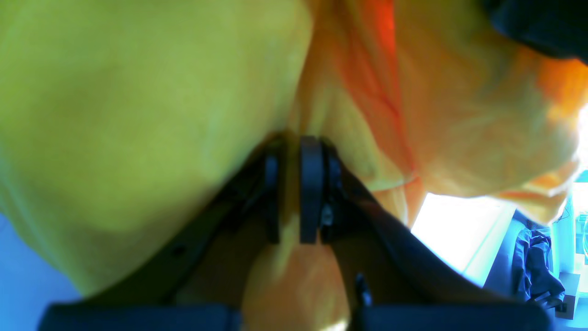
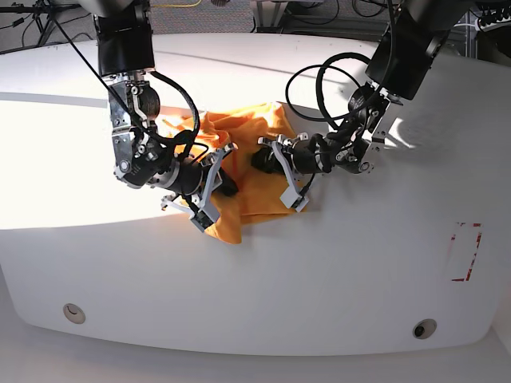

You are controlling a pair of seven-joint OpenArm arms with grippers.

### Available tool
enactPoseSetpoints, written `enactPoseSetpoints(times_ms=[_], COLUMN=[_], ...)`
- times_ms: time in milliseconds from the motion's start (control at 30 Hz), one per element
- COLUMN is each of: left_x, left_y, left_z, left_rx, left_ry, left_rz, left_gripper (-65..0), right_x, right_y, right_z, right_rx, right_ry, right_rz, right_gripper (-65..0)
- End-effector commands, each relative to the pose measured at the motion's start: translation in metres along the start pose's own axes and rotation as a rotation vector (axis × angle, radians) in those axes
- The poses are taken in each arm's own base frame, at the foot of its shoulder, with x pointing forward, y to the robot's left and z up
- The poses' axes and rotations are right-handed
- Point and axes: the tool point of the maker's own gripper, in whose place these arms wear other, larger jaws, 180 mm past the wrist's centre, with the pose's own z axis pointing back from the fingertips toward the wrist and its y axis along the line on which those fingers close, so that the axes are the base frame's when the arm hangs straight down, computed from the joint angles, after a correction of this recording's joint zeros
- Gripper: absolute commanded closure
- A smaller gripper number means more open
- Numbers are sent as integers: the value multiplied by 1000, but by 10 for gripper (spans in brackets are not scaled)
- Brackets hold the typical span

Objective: Fold the T-shirt properly
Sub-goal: 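Gather the shirt into a bundle with both grippers pinching fabric together, then release the shirt with the left gripper and lift it away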

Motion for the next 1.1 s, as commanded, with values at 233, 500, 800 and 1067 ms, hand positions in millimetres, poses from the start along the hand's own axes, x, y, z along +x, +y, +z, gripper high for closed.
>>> enactPoseSetpoints(times_ms=[233, 500, 800, 1067], left_x=[7, 40, 66, 85], left_y=[-1, -3, -7, -8], left_z=[4, 20, 43, 71], left_rx=[17, 16, 16, -9], left_ry=[6, -98, -211, -333], left_rz=[-38, -35, -37, 18], left_gripper=[-60, -269, -347, -349], right_x=[35, 58, 65, 68], right_y=[3, 34, 54, 53], right_z=[3, 9, 7, 8], right_rx=[-108, -108, -72, -75], right_ry=[-57, -103, -119, -127], right_rz=[125, 237, 280, 285], right_gripper=[-458, -545, -545, -545])
